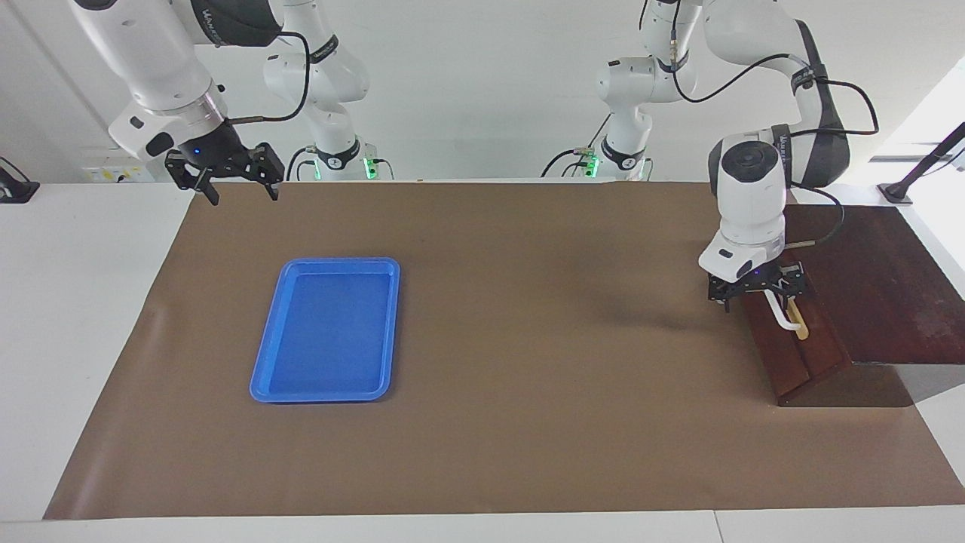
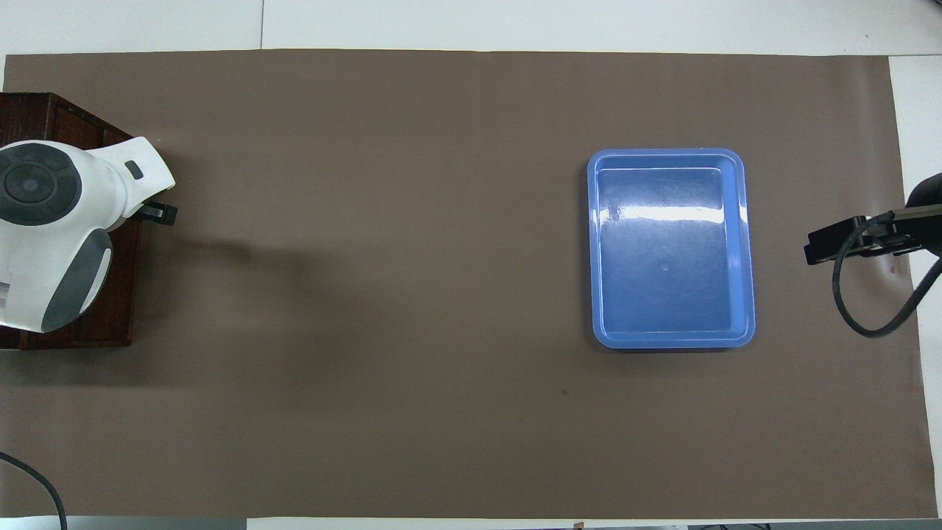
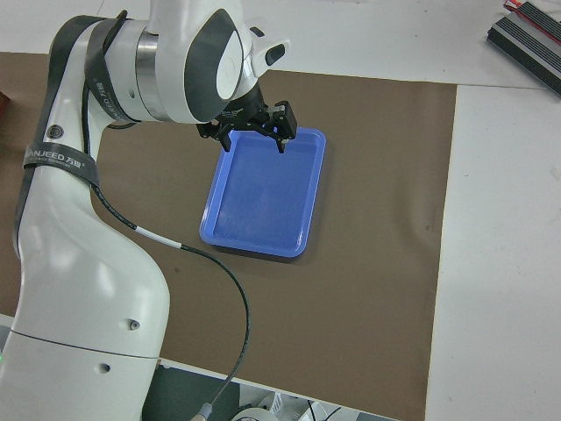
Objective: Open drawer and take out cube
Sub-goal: 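Grasp the white drawer handle with the left gripper and pull it open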
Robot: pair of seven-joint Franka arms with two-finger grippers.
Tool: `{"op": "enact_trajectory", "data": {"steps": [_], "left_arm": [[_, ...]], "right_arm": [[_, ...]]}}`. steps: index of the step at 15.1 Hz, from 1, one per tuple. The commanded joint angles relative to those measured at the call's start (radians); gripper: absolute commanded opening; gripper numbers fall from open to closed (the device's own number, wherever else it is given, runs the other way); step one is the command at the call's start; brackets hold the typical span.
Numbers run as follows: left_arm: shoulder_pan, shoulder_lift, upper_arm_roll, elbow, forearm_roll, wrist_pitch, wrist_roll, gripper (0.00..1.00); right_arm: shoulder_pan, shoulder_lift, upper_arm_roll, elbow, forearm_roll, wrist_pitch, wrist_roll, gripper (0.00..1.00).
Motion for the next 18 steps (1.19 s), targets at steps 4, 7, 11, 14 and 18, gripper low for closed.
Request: {"op": "enact_trajectory", "data": {"steps": [4, 7, 11, 14, 18], "left_arm": [[0.022, -0.012, -0.005, -0.099, 0.020, 0.089, -0.064, 1.00], [-0.055, 0.018, -0.008, -0.081, 0.017, 0.095, -0.193, 1.00], [-0.241, 0.038, -0.011, 0.011, -0.055, -0.055, -0.394, 1.00], [-0.292, 0.038, -0.011, 0.011, -0.117, -0.066, -0.437, 1.00], [-0.307, 0.036, -0.011, 0.022, -0.120, -0.084, -0.453, 1.00]], "right_arm": [[-0.013, -0.017, 0.003, -0.030, 0.017, 0.023, -0.016, 1.00], [-0.014, -0.017, 0.003, -0.028, 0.019, 0.018, -0.013, 1.00], [-0.020, -0.016, 0.002, -0.027, 0.019, 0.018, -0.010, 1.00], [-0.019, -0.016, 0.002, -0.025, 0.019, 0.013, 0.068, 1.00], [-0.008, -0.017, 0.003, -0.028, 0.019, 0.020, 0.105, 1.00]]}}
